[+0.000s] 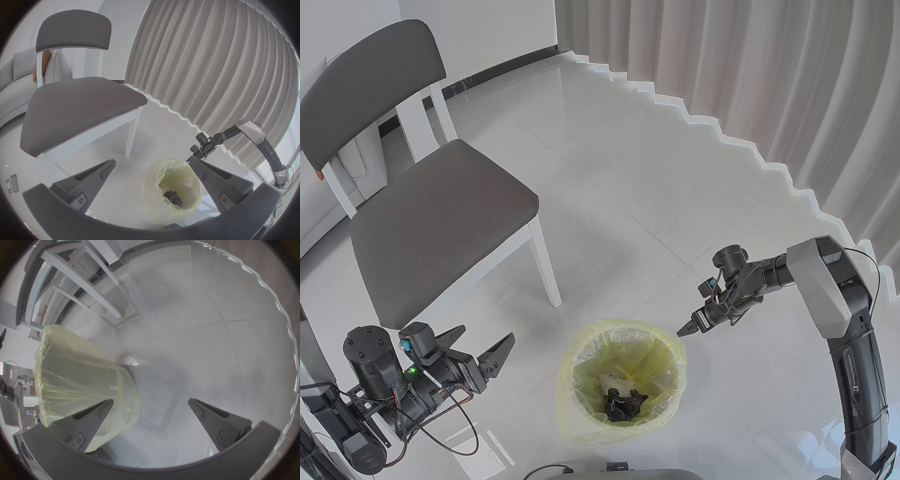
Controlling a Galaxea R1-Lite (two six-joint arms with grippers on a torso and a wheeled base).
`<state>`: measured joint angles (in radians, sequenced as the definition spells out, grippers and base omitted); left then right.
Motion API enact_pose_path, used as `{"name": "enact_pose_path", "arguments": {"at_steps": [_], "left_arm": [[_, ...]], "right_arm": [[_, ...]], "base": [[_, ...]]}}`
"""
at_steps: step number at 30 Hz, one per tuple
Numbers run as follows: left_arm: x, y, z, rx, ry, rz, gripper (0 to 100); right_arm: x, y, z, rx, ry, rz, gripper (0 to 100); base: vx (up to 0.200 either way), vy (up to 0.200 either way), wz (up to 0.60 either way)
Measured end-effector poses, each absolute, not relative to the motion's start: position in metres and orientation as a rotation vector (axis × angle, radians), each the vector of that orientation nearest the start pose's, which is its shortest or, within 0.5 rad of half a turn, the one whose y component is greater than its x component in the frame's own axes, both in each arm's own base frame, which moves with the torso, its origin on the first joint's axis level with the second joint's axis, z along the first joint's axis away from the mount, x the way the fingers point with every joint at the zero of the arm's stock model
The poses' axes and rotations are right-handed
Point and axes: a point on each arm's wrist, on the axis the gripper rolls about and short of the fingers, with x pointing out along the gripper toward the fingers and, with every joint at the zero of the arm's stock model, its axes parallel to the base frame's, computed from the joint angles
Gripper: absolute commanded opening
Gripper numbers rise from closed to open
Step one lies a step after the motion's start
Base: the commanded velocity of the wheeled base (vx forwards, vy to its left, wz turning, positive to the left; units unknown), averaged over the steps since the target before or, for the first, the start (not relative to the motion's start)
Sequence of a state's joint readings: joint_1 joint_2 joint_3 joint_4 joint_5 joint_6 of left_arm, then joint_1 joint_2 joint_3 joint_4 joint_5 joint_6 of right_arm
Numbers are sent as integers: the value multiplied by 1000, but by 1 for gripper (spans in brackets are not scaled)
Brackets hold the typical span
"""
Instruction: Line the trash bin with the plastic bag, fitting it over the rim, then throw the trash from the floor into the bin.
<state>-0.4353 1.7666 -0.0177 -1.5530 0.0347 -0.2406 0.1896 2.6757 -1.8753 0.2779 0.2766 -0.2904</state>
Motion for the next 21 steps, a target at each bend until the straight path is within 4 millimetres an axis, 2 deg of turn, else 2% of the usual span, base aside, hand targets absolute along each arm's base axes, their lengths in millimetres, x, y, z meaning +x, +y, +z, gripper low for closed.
{"name": "enact_pose_path", "arguments": {"at_steps": [6, 12, 16, 21], "left_arm": [[183, -84, 90, -196, 234, -374, 100], [183, -84, 91, -199, 231, -375, 100], [183, -84, 91, -201, 228, -371, 100], [181, -85, 93, -218, 219, -361, 100]], "right_arm": [[474, 81, 11, -194, 976, 543, 100], [468, 79, 49, -188, 857, 542, 100], [464, 96, 62, -171, 776, 567, 100], [459, 121, 63, -163, 765, 610, 100]], "base": [[0, 0, 0], [0, 0, 0], [0, 0, 0], [0, 0, 0]]}}
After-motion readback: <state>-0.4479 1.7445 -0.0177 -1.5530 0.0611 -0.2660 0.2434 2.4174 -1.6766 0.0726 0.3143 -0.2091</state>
